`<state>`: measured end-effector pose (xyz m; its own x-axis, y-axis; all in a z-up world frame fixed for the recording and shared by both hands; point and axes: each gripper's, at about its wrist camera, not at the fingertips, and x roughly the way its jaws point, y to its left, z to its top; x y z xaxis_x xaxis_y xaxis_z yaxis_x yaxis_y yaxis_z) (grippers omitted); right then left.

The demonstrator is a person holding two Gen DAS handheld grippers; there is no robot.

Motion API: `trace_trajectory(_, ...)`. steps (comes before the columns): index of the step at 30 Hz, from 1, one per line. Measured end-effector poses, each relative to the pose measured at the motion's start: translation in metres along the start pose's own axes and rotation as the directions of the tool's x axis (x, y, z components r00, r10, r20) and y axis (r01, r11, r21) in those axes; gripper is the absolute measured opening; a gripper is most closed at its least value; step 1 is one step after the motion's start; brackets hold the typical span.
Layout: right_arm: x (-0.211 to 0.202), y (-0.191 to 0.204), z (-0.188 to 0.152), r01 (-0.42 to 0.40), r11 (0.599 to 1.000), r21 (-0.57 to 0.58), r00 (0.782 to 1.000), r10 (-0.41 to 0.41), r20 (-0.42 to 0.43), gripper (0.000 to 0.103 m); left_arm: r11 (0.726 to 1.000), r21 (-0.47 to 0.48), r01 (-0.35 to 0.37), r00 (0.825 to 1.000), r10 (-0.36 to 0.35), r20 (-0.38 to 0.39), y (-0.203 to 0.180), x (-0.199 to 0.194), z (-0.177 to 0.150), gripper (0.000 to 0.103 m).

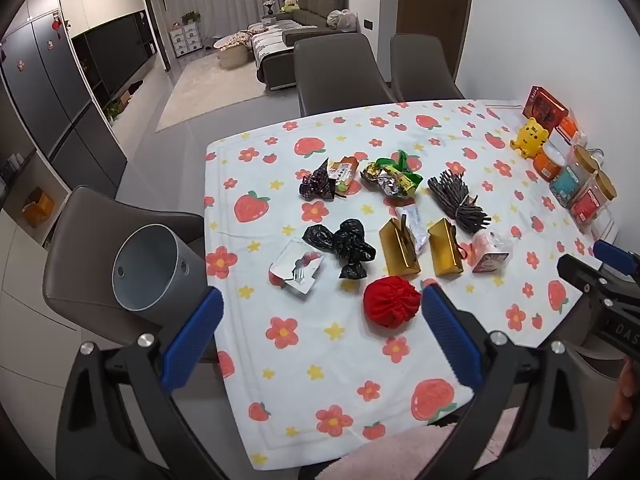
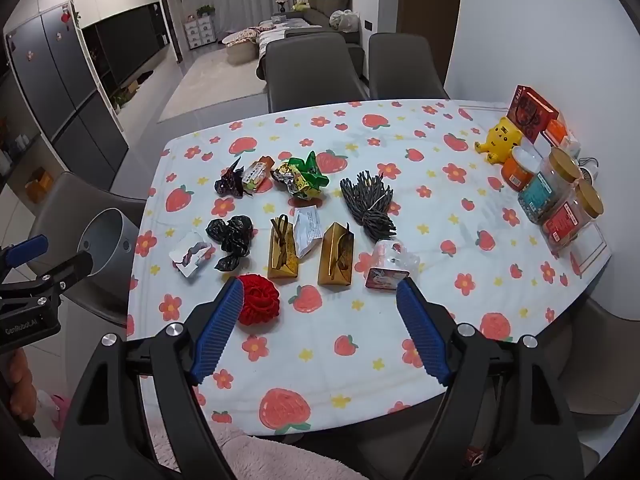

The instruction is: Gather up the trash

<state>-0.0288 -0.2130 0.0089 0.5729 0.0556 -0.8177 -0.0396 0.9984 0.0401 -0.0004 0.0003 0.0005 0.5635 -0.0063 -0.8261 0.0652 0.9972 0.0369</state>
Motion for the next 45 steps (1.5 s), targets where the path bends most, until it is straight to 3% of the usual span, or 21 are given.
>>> trace_trajectory(45, -0.005, 0.001, 0.007, -0.001, 1.000, -0.003, 1.000, 0.001, 0.007, 0.076, 1.000, 0.015, -0.012, 1.000, 0.012, -0.007, 0.006, 0.001, 0.011, 0.099)
